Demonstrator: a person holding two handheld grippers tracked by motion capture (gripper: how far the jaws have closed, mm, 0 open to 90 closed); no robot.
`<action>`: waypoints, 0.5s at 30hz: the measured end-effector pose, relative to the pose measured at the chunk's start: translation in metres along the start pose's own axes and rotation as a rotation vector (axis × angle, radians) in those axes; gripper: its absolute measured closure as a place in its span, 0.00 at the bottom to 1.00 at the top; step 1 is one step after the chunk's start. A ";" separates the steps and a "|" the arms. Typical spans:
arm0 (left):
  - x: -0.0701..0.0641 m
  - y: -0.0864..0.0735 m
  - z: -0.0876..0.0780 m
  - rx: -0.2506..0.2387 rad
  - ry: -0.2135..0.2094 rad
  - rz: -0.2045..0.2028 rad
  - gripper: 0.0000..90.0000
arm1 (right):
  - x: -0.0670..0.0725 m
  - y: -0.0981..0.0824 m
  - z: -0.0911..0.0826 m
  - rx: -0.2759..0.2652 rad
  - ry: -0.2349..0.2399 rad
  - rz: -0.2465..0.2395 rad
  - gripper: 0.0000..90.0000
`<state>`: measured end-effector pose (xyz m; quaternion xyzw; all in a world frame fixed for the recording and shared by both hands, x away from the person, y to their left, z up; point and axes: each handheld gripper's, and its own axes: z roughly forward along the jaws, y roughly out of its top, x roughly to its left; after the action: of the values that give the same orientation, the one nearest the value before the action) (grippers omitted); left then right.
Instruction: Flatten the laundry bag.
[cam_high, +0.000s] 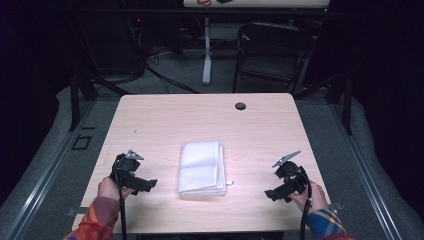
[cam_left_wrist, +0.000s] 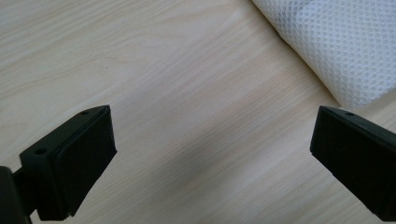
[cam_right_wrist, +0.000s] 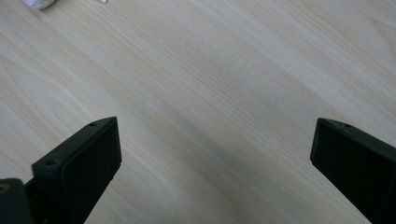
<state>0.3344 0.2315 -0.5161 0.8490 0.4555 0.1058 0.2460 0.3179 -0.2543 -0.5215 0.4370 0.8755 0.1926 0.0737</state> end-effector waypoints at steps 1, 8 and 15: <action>-0.001 0.000 0.000 -0.001 0.001 -0.001 0.00 | 0.000 0.000 -0.001 0.005 -0.006 -0.006 0.02; -0.002 0.001 -0.001 -0.005 -0.010 0.003 0.00 | 0.004 0.001 -0.002 -0.001 -0.009 -0.019 0.02; -0.004 0.003 -0.002 -0.013 -0.016 0.011 0.00 | 0.006 0.003 -0.002 0.005 -0.016 -0.031 0.02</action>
<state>0.3330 0.2276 -0.5126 0.8508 0.4481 0.1034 0.2543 0.3155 -0.2481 -0.5183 0.4251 0.8820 0.1858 0.0823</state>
